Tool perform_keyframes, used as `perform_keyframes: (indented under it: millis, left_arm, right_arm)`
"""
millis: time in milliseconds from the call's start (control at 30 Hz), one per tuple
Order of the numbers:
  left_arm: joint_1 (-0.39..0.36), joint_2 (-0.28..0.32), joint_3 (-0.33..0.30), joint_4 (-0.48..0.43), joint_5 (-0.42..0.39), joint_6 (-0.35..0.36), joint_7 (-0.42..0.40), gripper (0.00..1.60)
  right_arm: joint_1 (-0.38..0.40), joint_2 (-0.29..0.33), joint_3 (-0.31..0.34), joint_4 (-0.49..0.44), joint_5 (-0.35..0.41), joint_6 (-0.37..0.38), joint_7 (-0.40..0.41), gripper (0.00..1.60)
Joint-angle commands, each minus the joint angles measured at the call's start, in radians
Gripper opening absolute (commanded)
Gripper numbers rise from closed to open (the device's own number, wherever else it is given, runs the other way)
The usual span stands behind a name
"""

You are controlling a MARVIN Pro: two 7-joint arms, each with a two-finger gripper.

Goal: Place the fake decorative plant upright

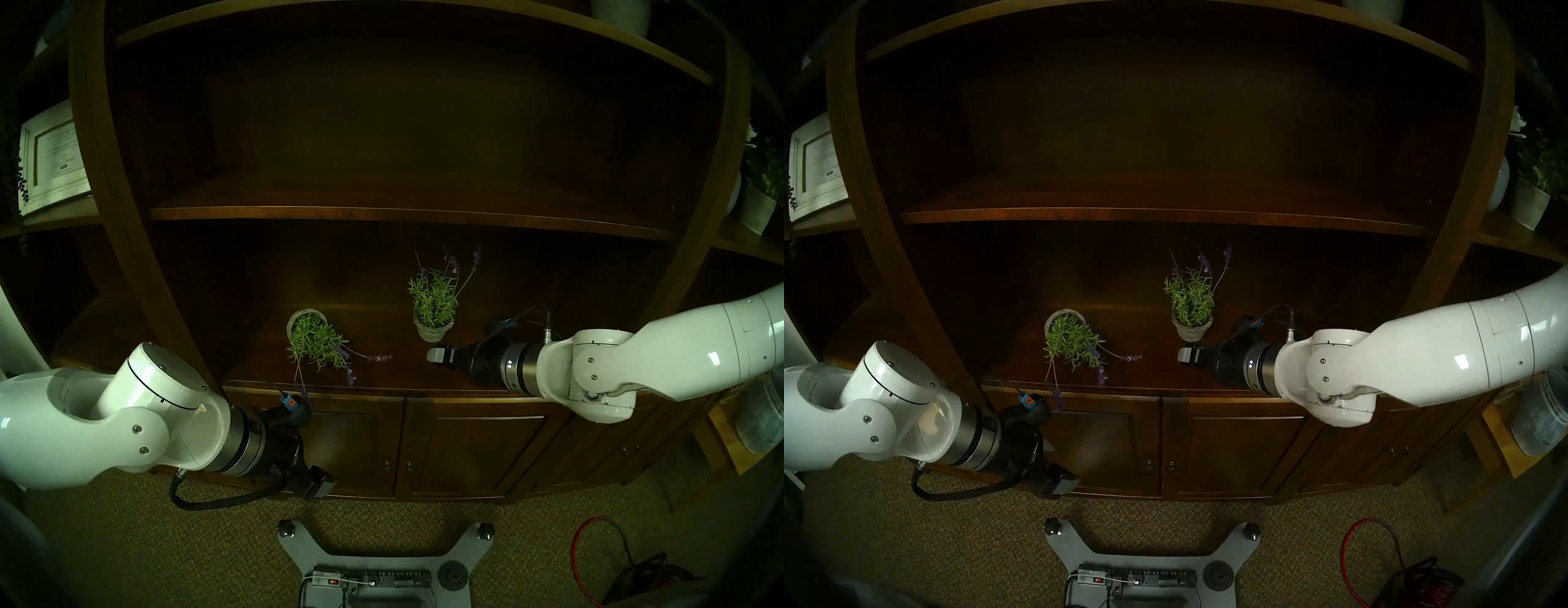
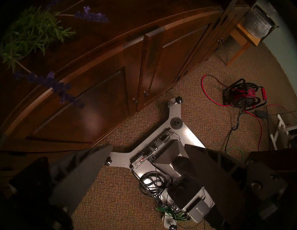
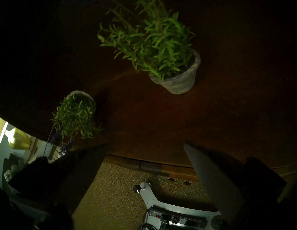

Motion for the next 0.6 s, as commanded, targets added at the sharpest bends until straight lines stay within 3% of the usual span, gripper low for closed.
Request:
perform_keyframes:
  millis: [0,567]
  left_arm:
    - [-0.012,-0.002,-0.012,-0.003,0.002,-0.001,0.001,1.60]
    - [-0.013,-0.002,-0.013,-0.003,0.001,0.000,0.001,1.60]
  right_arm:
    - [0.107,-0.009,-0.048,-0.091,-0.209,-0.070,-0.068,1.60]
    - [0.173,-0.045,-0.265,-0.210,-0.737,-0.197,-0.341,1.60]
